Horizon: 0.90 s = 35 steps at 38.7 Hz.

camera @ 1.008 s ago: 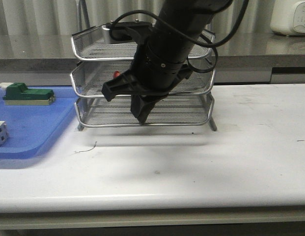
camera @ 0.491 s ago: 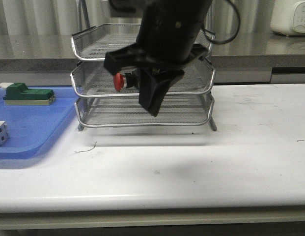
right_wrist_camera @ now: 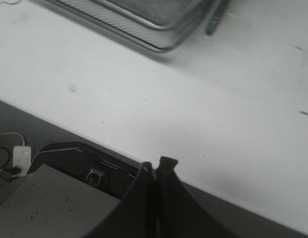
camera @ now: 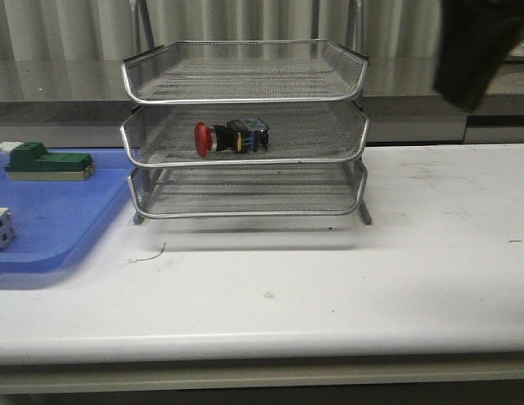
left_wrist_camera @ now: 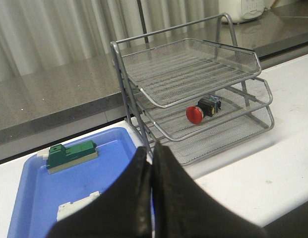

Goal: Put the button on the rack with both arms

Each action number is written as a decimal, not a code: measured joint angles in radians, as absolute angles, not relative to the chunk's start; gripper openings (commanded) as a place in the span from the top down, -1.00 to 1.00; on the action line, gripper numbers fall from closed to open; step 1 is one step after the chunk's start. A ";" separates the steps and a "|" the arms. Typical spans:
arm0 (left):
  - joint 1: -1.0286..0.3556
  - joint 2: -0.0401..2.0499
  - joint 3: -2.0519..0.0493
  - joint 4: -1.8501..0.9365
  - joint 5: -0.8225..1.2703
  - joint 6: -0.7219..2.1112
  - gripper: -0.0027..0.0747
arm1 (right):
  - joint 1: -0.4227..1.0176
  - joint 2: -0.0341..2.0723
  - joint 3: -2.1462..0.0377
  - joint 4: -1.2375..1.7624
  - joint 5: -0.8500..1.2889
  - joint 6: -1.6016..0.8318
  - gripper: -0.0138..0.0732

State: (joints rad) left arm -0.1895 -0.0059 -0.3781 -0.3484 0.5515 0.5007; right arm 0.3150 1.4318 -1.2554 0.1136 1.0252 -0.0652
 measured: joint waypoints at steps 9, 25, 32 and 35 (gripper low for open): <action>-0.190 -0.006 -0.378 -0.348 0.551 0.501 0.98 | 0.130 1.201 -1.037 0.112 0.938 -0.065 0.82; -0.190 -0.006 -0.378 -0.348 0.551 0.501 0.98 | 0.104 0.674 -0.558 0.112 0.558 -0.065 0.82; -0.190 -0.006 -0.378 -0.348 0.551 0.501 0.98 | 0.104 0.438 -0.396 0.110 0.474 -0.065 0.82; -0.190 -0.006 -0.378 -0.348 0.551 0.501 0.98 | 0.102 0.360 -0.359 0.108 0.455 -0.065 0.82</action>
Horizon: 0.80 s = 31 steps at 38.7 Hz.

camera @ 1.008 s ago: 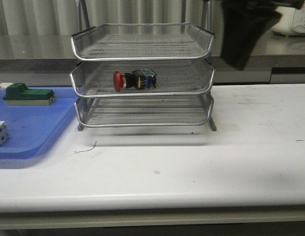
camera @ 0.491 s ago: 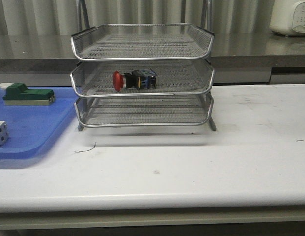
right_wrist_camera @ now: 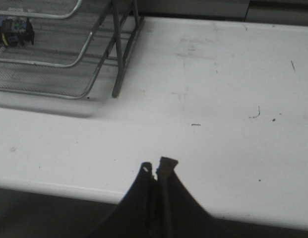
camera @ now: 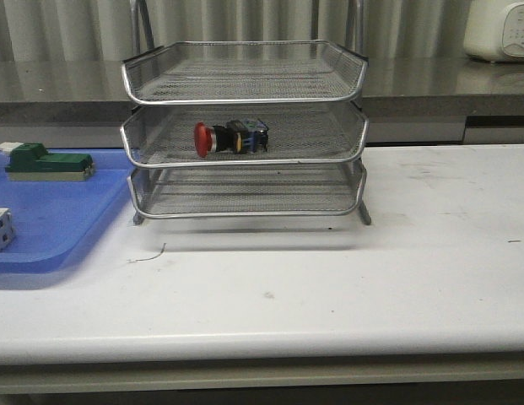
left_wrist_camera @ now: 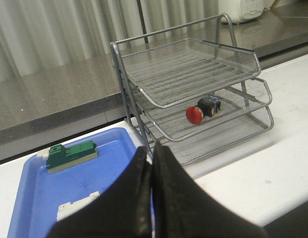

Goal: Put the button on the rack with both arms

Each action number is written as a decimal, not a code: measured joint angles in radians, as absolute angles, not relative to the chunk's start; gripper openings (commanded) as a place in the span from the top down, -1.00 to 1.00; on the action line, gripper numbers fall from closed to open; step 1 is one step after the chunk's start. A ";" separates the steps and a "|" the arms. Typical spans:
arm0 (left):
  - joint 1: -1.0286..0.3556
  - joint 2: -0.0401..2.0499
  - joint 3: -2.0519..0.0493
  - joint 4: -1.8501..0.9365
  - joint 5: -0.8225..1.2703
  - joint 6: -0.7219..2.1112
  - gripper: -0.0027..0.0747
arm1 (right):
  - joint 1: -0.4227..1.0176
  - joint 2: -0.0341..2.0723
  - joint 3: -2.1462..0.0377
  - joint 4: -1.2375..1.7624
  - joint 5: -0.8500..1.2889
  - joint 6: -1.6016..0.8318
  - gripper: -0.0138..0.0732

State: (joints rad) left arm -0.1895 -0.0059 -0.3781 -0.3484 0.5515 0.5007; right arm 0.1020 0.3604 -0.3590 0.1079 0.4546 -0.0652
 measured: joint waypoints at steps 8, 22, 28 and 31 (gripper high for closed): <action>-0.190 -0.006 -0.378 -0.348 0.551 0.501 0.98 | 0.102 0.265 -0.344 0.108 0.435 -0.065 0.82; -0.190 -0.006 -0.378 -0.348 0.551 0.501 0.98 | 0.102 0.261 -0.343 0.108 0.435 -0.065 0.82; -0.190 -0.006 -0.378 -0.348 0.551 0.501 0.98 | 0.102 0.261 -0.343 0.108 0.435 -0.065 0.82; -0.190 -0.006 -0.378 -0.348 0.551 0.501 0.98 | 0.102 0.261 -0.343 0.108 0.435 -0.065 0.82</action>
